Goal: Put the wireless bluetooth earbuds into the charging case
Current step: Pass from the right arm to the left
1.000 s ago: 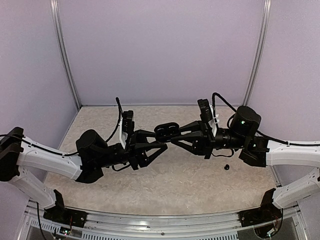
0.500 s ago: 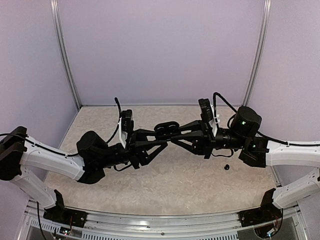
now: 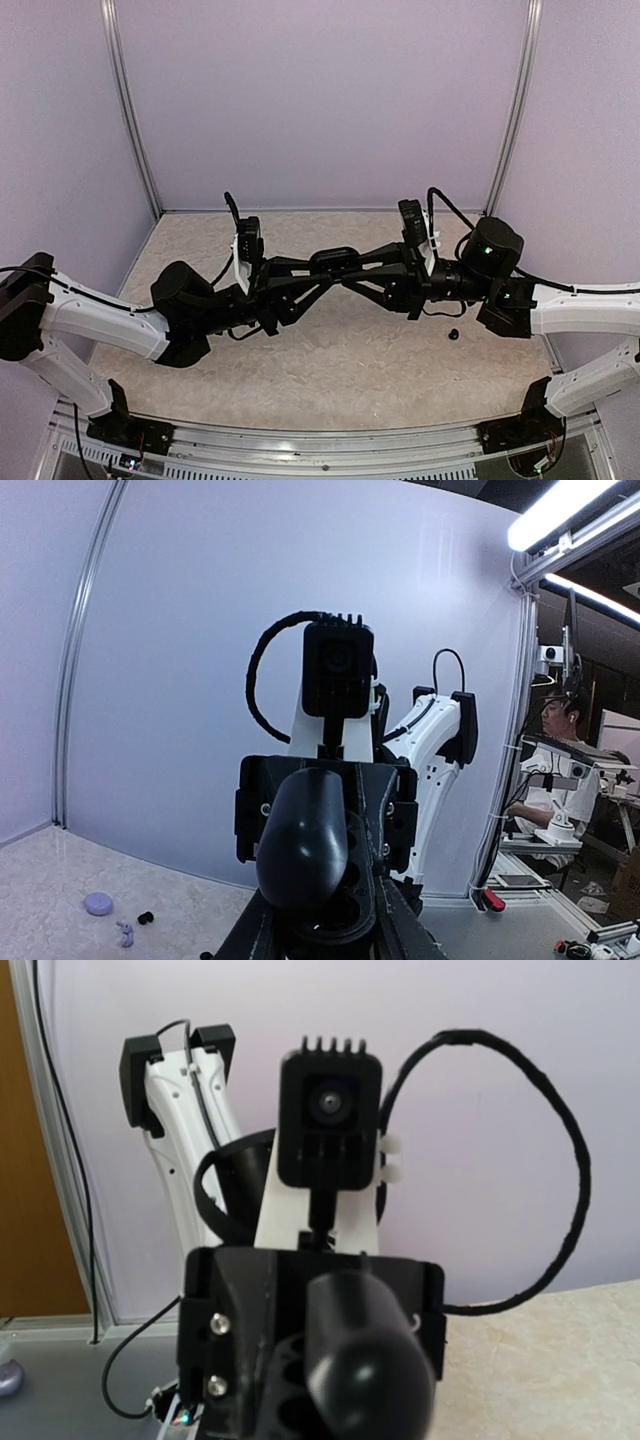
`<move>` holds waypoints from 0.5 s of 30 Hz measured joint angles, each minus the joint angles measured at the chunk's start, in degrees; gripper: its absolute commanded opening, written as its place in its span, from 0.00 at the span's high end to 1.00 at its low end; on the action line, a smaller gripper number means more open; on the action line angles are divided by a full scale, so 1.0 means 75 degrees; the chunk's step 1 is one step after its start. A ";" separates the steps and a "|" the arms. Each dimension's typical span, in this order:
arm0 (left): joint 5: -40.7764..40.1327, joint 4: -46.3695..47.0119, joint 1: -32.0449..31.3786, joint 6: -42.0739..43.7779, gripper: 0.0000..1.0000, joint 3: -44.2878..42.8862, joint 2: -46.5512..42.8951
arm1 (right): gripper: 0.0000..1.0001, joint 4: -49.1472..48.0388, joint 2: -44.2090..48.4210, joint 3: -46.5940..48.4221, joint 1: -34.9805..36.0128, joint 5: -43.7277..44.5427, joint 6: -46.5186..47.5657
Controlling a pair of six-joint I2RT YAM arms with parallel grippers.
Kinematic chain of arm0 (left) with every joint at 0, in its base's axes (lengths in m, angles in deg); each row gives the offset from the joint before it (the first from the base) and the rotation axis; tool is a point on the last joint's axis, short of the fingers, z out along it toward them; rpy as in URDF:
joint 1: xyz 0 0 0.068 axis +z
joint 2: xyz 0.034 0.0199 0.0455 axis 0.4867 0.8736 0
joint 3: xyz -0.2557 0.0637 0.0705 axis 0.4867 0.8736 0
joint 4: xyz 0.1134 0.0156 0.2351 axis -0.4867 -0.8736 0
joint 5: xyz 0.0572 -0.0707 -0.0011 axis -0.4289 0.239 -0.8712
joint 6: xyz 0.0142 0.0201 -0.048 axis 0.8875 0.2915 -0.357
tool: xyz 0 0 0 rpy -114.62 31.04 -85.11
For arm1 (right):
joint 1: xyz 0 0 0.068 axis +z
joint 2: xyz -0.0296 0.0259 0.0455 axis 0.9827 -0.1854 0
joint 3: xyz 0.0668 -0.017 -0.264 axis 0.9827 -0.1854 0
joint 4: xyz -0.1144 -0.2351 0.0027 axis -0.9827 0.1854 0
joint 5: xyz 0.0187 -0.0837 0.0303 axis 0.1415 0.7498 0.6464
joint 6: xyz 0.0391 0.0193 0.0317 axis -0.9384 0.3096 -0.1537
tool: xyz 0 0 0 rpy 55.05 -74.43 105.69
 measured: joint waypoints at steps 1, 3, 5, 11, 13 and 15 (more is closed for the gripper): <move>0.0003 0.0003 0.0000 0.0003 0.67 -0.0015 0.0003 | 1.00 -0.0038 0.0003 -0.0003 0.0003 0.0015 -0.0009; 0.0017 0.0012 0.0000 0.0006 0.58 -0.0061 0.0015 | 1.00 -0.0114 0.0003 -0.0020 0.0006 0.0035 -0.0012; 0.0041 0.0052 -0.0003 -0.0009 0.56 -0.0085 0.0044 | 1.00 -0.0146 0.0003 -0.0061 0.0009 0.0085 -0.0009; 0.0052 0.0163 -0.0003 -0.0067 0.57 -0.0099 0.0204 | 1.00 -0.0201 0.0003 -0.0087 0.0012 0.0137 -0.0015; 0.0055 0.0169 -0.0003 -0.0079 0.57 -0.0099 0.0265 | 1.00 -0.0227 0.0003 -0.0087 0.0012 0.0154 -0.0015; 0.0073 0.0175 -0.0003 -0.0096 0.58 -0.0099 0.0318 | 1.00 -0.0256 0.0003 -0.0087 0.0012 0.0175 -0.0015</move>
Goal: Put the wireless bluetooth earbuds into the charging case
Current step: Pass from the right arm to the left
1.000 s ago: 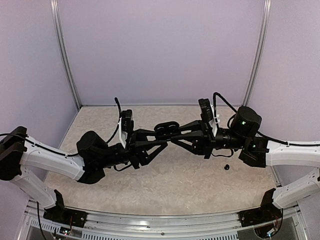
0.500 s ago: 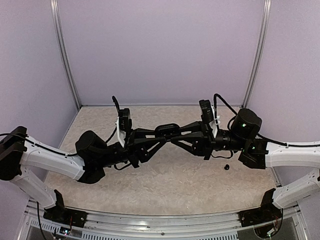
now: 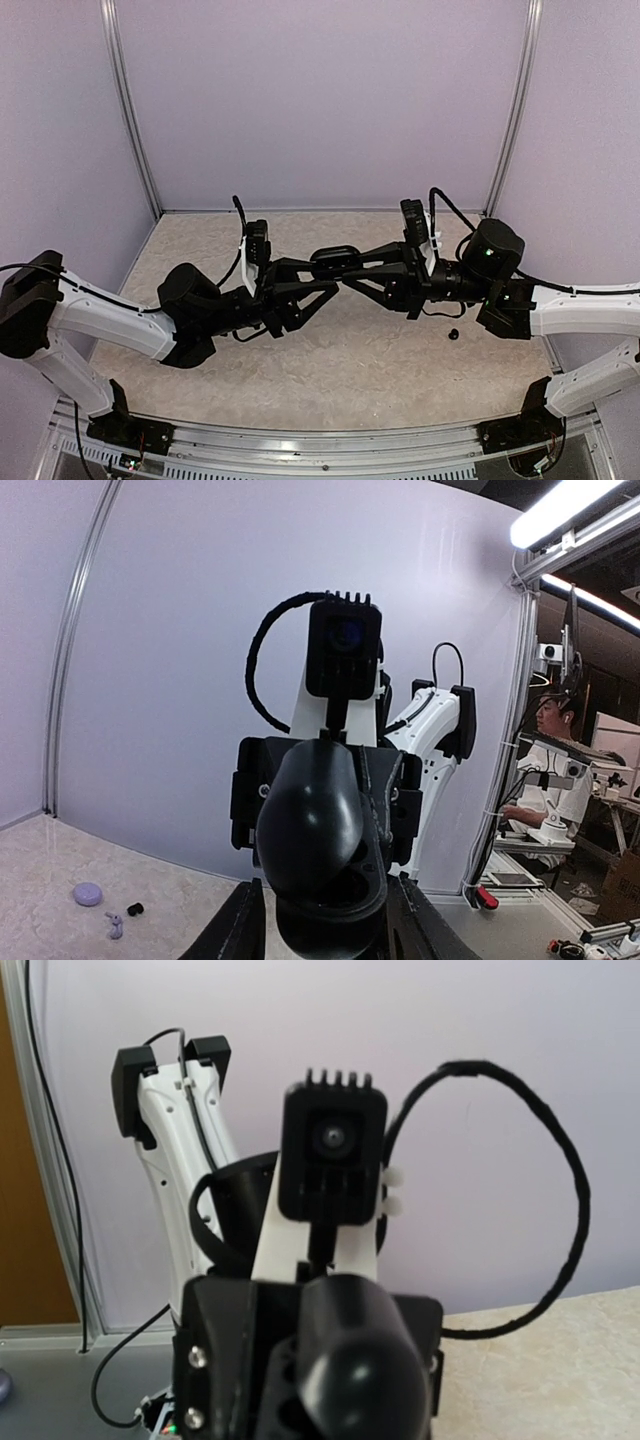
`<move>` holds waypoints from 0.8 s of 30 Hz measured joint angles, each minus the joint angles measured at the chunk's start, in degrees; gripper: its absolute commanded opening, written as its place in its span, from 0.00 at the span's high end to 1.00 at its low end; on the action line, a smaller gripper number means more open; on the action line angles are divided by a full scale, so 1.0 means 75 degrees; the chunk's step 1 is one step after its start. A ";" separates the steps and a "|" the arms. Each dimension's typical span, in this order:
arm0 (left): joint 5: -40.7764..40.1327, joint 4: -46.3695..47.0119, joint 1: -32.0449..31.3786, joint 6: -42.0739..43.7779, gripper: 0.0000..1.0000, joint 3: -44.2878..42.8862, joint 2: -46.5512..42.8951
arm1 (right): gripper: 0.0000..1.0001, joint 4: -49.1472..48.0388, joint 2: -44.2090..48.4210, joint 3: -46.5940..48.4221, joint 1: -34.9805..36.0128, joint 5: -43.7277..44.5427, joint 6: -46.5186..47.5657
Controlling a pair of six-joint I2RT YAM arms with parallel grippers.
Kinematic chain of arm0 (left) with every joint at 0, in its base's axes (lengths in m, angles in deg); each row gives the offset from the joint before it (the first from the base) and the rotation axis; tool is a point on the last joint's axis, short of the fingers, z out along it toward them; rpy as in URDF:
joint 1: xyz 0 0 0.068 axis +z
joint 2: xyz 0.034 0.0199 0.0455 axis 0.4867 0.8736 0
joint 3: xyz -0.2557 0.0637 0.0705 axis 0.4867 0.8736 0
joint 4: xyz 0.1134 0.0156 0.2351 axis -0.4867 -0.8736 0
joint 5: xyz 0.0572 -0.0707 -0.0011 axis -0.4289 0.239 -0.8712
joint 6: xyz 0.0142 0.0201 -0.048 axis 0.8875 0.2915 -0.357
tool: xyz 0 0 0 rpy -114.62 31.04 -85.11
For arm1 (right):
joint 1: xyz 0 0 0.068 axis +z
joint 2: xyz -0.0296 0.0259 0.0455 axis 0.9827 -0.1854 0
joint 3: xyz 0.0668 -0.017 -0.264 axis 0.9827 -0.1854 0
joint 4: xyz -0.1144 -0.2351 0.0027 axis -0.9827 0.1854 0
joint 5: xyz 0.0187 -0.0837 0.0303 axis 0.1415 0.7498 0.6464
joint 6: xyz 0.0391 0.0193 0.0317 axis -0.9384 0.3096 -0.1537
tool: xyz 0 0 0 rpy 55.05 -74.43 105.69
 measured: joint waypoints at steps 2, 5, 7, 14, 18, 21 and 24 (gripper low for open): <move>0.0003 0.0000 0.0000 -0.0006 0.61 0.0000 0.0035 | 1.00 -0.0003 0.0000 0.0000 0.0000 0.0012 0.0000; 0.0003 0.0015 0.0000 -0.0029 0.63 0.0000 0.0044 | 1.00 -0.0006 0.0000 0.0000 0.0000 0.0017 -0.0003; 0.0000 0.0050 0.0000 -0.0032 0.63 0.0000 0.0044 | 1.00 -0.0012 0.0000 0.0000 0.0000 0.0017 -0.0009; 0.0000 0.0160 0.0000 -0.0035 0.67 0.0000 0.0044 | 1.00 -0.0061 0.0000 -0.0003 0.0003 0.0015 -0.0058; -0.0006 0.0201 -0.0006 -0.0058 0.70 0.0000 0.0044 | 1.00 -0.0111 0.0000 -0.0047 0.0003 0.0009 -0.0085; -0.0003 0.0224 -0.0006 -0.0061 0.69 0.0000 0.0044 | 1.00 -0.0152 0.0000 -0.0050 0.0012 0.0009 -0.0105; -0.0003 0.0224 -0.0006 -0.0058 0.73 0.0000 0.0044 | 1.00 -0.0178 0.0000 -0.0087 0.0015 0.0009 -0.0128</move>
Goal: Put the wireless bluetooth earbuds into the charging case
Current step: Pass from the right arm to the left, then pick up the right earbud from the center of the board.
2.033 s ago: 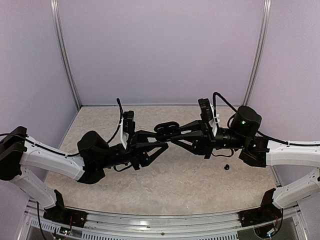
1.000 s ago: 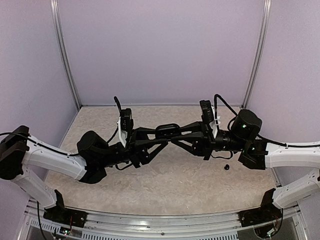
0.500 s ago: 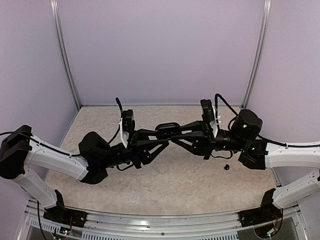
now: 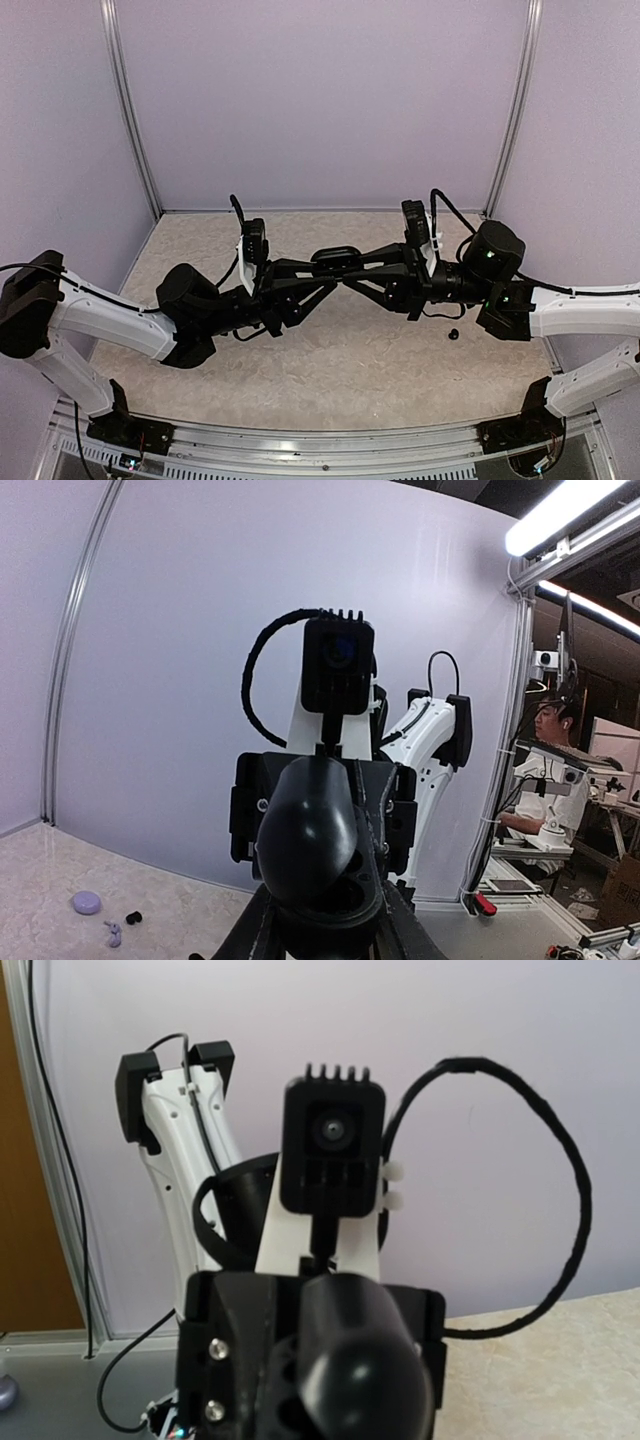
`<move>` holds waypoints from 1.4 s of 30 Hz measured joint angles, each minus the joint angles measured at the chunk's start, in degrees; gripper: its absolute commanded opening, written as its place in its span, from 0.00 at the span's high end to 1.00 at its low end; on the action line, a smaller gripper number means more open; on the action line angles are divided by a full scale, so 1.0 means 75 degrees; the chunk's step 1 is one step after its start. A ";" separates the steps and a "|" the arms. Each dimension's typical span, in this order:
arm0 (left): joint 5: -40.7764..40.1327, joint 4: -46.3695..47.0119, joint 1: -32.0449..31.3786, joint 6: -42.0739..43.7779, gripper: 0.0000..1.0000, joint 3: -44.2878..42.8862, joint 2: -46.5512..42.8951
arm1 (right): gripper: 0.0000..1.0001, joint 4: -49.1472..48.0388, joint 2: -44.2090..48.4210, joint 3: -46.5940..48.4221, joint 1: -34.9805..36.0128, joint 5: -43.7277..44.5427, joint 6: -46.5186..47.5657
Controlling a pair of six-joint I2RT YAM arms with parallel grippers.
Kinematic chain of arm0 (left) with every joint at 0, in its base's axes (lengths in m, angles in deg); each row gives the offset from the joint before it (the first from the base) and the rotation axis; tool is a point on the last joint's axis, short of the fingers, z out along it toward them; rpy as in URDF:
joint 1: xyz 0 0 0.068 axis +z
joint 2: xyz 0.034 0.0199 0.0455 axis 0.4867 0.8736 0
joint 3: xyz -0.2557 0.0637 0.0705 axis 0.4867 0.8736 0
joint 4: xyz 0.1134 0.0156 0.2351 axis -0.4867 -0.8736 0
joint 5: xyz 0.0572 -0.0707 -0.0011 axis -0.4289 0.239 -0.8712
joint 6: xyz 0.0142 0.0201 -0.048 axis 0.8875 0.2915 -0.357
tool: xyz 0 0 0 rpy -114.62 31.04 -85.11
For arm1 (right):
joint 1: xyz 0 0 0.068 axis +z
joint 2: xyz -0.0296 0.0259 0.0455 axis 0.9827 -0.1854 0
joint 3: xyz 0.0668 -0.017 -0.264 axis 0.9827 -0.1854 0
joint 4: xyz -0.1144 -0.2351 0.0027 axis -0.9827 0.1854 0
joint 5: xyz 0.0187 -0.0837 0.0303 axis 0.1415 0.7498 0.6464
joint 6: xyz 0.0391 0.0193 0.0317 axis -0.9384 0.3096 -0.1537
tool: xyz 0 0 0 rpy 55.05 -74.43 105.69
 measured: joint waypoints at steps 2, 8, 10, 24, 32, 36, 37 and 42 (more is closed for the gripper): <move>0.0000 0.0000 0.0000 0.0003 0.77 0.0000 0.0003 | 1.00 -0.0029 0.0000 -0.0012 0.0000 0.0003 -0.0017; 0.0003 0.0000 0.0000 0.0050 0.86 0.0000 0.0003 | 0.72 -0.0044 0.0000 -0.0015 0.0000 -0.0012 -0.0058; 0.0012 -0.0026 0.0000 0.0090 0.86 0.0000 0.0000 | 0.55 0.0009 0.0015 -0.0015 0.0000 -0.0003 -0.0044; 0.0178 -0.2326 0.0000 0.1591 0.92 0.0312 -0.1384 | 0.22 0.2369 0.0909 0.0242 -0.0055 0.0262 0.0752; 0.0172 -0.3730 -0.0017 0.2378 0.95 0.0411 -0.1807 | 0.22 0.3212 0.0740 0.0501 -0.0125 0.0070 0.0857; 0.0172 -0.4095 -0.0020 0.2524 0.95 0.0452 -0.1900 | 0.22 0.3462 0.0778 0.0504 -0.0411 0.0090 0.0822; 0.0175 -0.4173 -0.0020 0.2541 0.96 0.0458 -0.1900 | 0.22 0.3590 0.0781 0.0516 -0.0466 0.0128 0.0819; 0.0187 -0.4357 -0.0006 0.2483 0.96 0.0577 -0.1900 | 0.22 0.4103 0.0866 0.0522 -0.0737 0.0356 0.0705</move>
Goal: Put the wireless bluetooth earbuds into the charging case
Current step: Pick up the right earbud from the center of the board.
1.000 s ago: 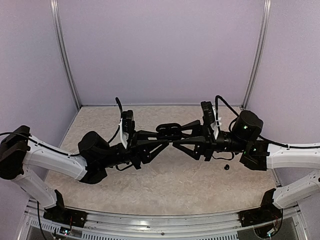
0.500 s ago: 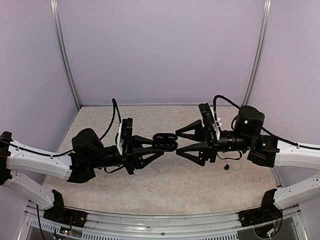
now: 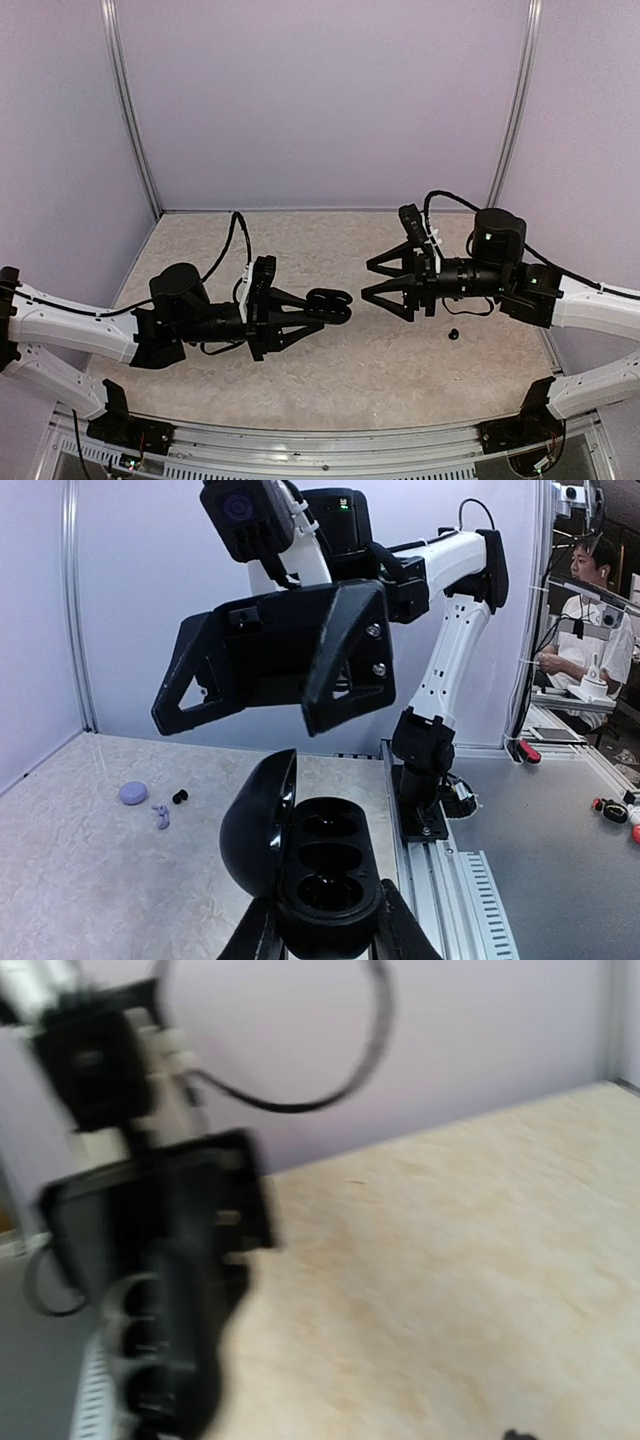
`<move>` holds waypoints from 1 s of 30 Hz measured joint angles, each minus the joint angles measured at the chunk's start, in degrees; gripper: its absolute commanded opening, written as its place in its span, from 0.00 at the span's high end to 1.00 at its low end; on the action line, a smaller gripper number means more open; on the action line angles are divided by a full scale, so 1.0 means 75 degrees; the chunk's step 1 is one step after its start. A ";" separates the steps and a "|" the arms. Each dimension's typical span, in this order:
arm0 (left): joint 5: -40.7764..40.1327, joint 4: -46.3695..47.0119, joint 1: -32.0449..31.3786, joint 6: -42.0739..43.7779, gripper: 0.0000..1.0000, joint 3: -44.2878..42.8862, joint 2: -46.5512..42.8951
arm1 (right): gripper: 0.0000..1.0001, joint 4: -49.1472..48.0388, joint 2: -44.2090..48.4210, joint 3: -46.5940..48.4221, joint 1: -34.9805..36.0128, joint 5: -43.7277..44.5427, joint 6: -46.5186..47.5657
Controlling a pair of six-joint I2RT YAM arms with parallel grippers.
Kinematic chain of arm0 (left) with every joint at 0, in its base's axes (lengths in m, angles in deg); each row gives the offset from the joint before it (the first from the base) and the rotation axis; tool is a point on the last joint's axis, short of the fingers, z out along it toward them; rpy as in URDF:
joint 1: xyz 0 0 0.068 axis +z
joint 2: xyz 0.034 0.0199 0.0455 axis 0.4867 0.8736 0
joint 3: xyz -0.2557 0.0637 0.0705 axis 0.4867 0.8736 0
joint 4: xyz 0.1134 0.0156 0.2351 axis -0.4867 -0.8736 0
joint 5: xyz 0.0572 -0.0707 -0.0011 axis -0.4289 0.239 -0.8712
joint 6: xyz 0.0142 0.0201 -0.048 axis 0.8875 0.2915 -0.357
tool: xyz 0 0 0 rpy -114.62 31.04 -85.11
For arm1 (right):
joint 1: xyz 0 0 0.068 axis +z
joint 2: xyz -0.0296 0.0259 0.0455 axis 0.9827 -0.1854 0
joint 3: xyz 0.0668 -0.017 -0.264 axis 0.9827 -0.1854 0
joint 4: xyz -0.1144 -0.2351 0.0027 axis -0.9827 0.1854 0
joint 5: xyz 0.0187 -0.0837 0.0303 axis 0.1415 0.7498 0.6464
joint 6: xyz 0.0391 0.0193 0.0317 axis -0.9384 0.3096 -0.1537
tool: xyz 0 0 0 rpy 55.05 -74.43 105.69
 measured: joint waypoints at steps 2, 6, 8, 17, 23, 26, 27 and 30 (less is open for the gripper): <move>0.0073 0.0003 0.0087 -0.0131 0.96 0.0082 0.0000 | 0.21 0.0332 0.0181 0.0000 -0.0271 0.0265 -0.0137; 0.0242 0.0114 0.0411 -0.0478 0.96 0.0353 0.0003 | 0.24 0.1241 0.0650 -0.0023 -0.1003 0.0979 -0.0513; 0.0300 0.0189 0.0551 -0.0609 0.96 0.0472 0.0003 | 0.27 0.1757 0.0787 -0.0070 -0.1405 0.1332 -0.0755; 0.0449 0.0758 0.0729 -0.0965 0.96 0.0825 0.0012 | 0.44 0.3544 0.1148 -0.1381 -0.2993 0.2780 -0.2544; 0.0452 0.1020 0.0764 -0.1058 0.96 0.0857 0.0023 | 0.55 0.4010 0.1189 -0.1880 -0.3072 0.3905 -0.3914; 0.0490 0.1151 0.0787 -0.1102 0.96 0.0857 0.0061 | 0.61 0.4220 0.1282 -0.2075 -0.3075 0.4409 -0.4456; 0.0527 0.1195 0.0807 -0.1122 0.96 0.0857 0.0093 | 0.63 0.4322 0.1288 -0.2107 -0.3075 0.4581 -0.4610; 0.0592 0.1338 0.0860 -0.1195 0.96 0.0857 0.0224 | 0.67 0.4447 0.1192 -0.2136 -0.3075 0.4931 -0.4899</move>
